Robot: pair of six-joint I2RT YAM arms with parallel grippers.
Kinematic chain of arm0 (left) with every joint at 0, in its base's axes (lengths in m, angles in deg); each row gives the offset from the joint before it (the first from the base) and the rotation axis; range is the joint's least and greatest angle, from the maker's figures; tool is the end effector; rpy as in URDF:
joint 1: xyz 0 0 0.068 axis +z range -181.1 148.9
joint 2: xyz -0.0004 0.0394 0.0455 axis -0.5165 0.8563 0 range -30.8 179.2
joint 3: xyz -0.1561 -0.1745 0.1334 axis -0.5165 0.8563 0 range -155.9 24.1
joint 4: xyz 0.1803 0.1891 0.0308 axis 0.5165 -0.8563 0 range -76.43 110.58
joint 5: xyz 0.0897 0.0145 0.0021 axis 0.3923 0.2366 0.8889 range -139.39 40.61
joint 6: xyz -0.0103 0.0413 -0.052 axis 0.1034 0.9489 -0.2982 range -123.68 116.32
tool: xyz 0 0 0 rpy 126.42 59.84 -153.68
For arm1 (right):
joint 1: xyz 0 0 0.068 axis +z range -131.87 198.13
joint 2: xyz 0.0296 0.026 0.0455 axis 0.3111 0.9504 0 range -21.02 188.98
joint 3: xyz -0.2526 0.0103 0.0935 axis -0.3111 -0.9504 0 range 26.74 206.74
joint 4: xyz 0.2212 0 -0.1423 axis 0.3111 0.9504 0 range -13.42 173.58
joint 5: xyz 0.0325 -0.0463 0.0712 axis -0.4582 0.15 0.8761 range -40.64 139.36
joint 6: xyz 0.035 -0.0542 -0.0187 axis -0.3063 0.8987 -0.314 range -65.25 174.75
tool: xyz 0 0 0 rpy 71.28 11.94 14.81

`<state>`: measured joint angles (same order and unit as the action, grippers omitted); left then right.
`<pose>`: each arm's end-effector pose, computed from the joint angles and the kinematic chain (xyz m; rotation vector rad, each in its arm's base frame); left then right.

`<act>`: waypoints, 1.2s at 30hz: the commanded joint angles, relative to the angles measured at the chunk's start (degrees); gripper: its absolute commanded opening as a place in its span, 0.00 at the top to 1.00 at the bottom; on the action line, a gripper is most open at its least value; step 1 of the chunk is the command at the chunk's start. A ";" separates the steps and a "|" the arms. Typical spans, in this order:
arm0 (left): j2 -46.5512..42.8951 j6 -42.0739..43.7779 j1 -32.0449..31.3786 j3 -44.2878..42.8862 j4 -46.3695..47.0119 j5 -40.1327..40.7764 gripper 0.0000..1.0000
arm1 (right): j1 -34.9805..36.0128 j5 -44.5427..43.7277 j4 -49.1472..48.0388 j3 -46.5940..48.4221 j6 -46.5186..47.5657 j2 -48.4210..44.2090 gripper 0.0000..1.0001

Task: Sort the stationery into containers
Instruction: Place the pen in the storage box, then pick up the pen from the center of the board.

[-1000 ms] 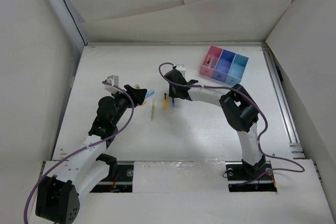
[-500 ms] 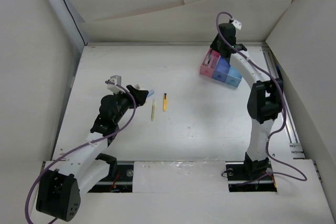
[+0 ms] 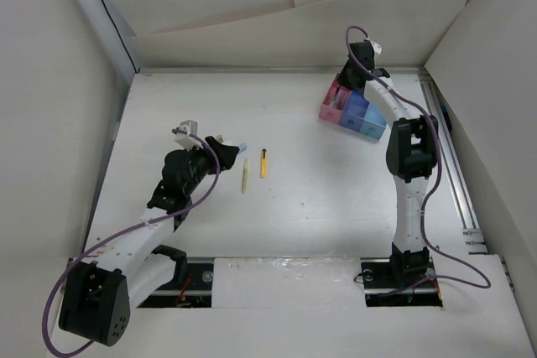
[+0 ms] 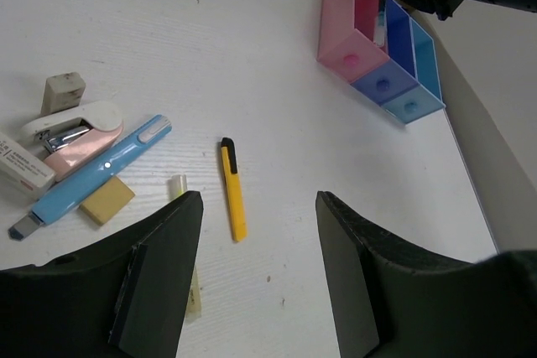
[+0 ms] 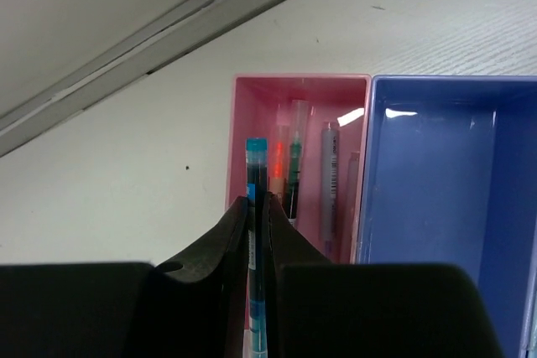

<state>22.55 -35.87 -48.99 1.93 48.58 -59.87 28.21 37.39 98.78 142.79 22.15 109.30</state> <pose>0.2189 -0.0809 0.2391 -0.0642 1.6876 -0.8135 0.5377 0.0844 0.2344 0.5422 2.1297 0.1886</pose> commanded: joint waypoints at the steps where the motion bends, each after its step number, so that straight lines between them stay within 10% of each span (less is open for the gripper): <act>1: 0.35 -0.25 -0.04 -1.38 3.02 -1.03 0.47 | -0.59 0.45 -1.28 0.85 0.08 -1.47 0.98; 16: 0.89 -0.25 -0.04 -1.91 1.96 0.64 0.47 | -0.59 0.45 -4.44 -6.00 0.08 -7.70 0.54; 22: -3.32 -0.25 -0.04 -1.39 0.55 4.15 0.47 | 5.72 0.45 -9.79 -17.68 0.08 -18.59 0.58; 28: -8.60 -0.25 -0.04 -0.85 -2.07 8.72 0.47 | 19.95 0.45 -12.52 -28.05 2.01 -24.41 0.96; 36: -14.75 -0.25 -0.04 -0.85 -4.98 12.67 0.47 | 38.06 -4.55 -12.00 -31.32 1.32 -20.47 0.85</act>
<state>9.41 -35.89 -48.99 1.93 43.84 -49.58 64.23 35.99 87.76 111.90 23.73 87.25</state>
